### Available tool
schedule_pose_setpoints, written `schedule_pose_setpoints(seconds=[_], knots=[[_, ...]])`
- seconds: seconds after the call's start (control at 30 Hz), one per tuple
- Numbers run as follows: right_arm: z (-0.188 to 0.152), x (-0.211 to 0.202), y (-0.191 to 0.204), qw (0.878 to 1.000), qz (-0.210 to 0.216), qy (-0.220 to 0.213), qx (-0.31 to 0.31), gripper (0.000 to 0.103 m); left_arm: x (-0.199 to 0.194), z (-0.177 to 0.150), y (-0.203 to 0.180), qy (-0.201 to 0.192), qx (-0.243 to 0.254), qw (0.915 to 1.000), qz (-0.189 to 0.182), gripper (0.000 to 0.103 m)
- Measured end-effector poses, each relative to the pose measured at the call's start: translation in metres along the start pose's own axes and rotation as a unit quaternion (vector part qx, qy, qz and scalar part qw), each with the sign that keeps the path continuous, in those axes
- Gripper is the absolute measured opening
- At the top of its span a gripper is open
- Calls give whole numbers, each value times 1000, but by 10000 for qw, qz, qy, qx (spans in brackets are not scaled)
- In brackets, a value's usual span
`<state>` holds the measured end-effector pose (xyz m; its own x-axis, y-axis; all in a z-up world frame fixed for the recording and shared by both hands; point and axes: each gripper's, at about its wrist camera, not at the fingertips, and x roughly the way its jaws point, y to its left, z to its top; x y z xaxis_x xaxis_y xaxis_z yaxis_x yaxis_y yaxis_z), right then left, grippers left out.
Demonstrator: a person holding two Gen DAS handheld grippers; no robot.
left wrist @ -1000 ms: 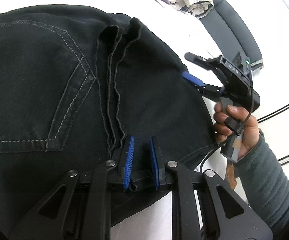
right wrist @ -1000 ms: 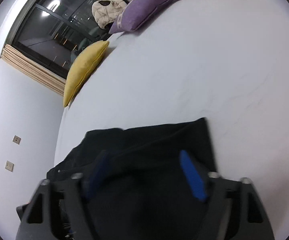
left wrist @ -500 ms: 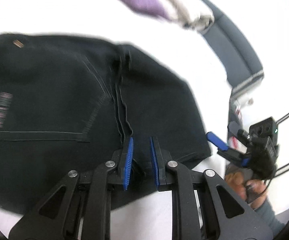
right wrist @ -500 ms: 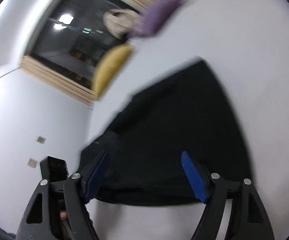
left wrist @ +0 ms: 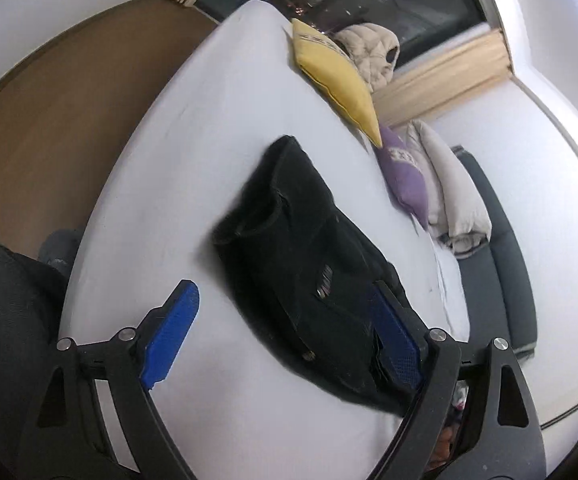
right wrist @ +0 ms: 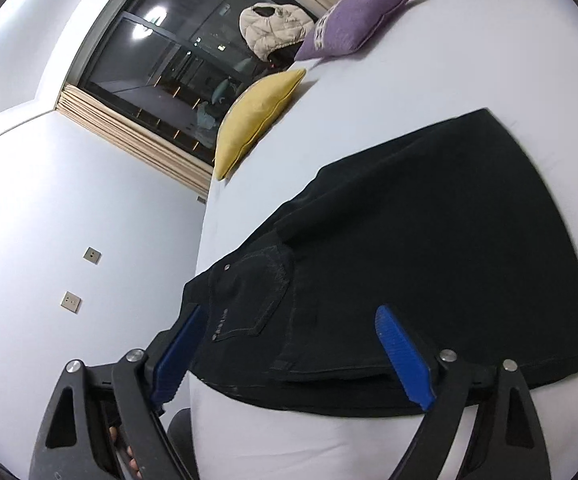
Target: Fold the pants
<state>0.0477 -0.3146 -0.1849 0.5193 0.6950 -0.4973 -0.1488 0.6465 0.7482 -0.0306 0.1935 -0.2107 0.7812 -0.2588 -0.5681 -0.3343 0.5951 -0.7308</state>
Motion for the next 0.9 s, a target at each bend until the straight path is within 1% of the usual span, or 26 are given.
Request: schedule_pose_setpoints(seconds=[0.07, 0.17, 0.2, 0.23, 0.37, 0.4, 0.43, 0.47, 0.5, 0.53, 0.67, 0.73, 0.9], knots=[[-1, 6, 4, 9999, 0, 62, -100, 86, 10, 2, 6, 81, -26, 9999, 83, 85], [1, 11, 8, 9998, 42, 124, -161, 82, 28, 5, 20, 307, -305, 9991, 4, 85], [-3, 0, 10, 9997, 47, 136, -176, 81, 33, 4, 23, 338, -338, 9989, 5, 85], [-8, -3, 21, 9997, 75, 131, -177, 79, 35, 6, 27, 323, -352, 9989, -13, 85], [-8, -9, 22, 9996, 159, 150, -159, 73, 38, 9, 25, 298, -386, 9988, -102, 83], [-8, -9, 23, 9996, 178, 163, -165, 72, 38, 11, 26, 280, -417, 9986, -173, 78], [-8, -8, 25, 9995, 210, 184, -172, 72, 40, 13, 24, 300, -443, 9983, -219, 63], [-7, -6, 26, 9994, 238, 207, -170, 72, 44, 15, 23, 354, -458, 9981, -223, 53], [-6, -4, 28, 9992, 261, 245, -172, 72, 49, 16, 24, 441, -468, 9977, -203, 40], [-6, -2, 30, 9990, 271, 298, -194, 72, 61, 18, 20, 478, -475, 9976, -185, 34], [-1, 14, 40, 9972, 339, 551, -381, 71, 72, 19, 23, 528, -598, 9965, -248, 28], [5, 24, 45, 9956, 392, 715, -465, 71, 73, 19, 24, 521, -583, 9966, -243, 22], [22, 57, 50, 9926, 365, 1022, -547, 71, 73, 18, 22, 450, -526, 9974, -217, 17]])
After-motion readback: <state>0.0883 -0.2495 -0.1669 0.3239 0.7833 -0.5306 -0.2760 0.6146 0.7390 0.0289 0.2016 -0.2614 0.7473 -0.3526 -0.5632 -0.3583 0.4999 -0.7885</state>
